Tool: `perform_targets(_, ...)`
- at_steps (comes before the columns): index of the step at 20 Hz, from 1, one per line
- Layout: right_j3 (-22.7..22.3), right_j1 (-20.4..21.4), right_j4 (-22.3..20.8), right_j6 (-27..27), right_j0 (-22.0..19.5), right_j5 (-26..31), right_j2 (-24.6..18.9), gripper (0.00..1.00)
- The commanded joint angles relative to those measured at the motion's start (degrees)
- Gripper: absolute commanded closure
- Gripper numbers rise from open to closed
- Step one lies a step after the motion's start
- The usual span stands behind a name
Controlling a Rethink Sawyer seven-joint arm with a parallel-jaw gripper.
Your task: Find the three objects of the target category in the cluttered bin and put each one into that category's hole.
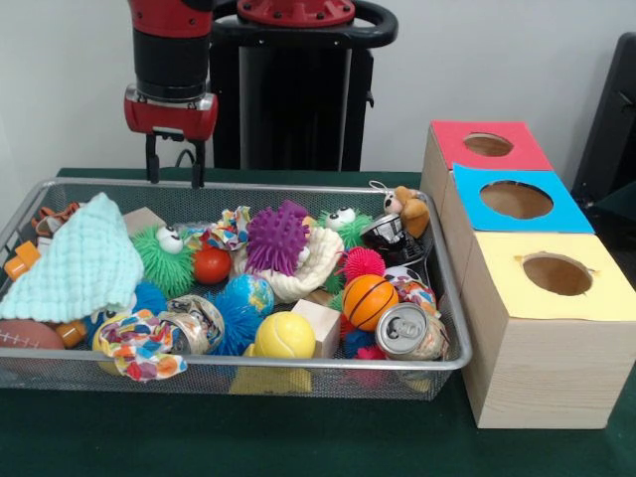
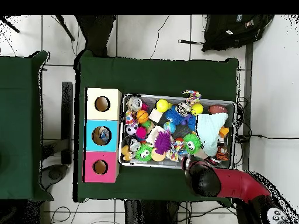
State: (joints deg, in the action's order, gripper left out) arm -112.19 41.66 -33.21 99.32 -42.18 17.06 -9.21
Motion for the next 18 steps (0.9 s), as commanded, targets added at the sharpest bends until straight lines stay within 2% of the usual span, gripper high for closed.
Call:
perform_targets(1, 1.3, -1.7, 1.3, -1.7, -0.1, 6.8, -5.4, 0.0)
perform_targets(18, 2.4, -0.1, 3.4, -0.4, 1.1, 8.3, -5.9, 0.0)
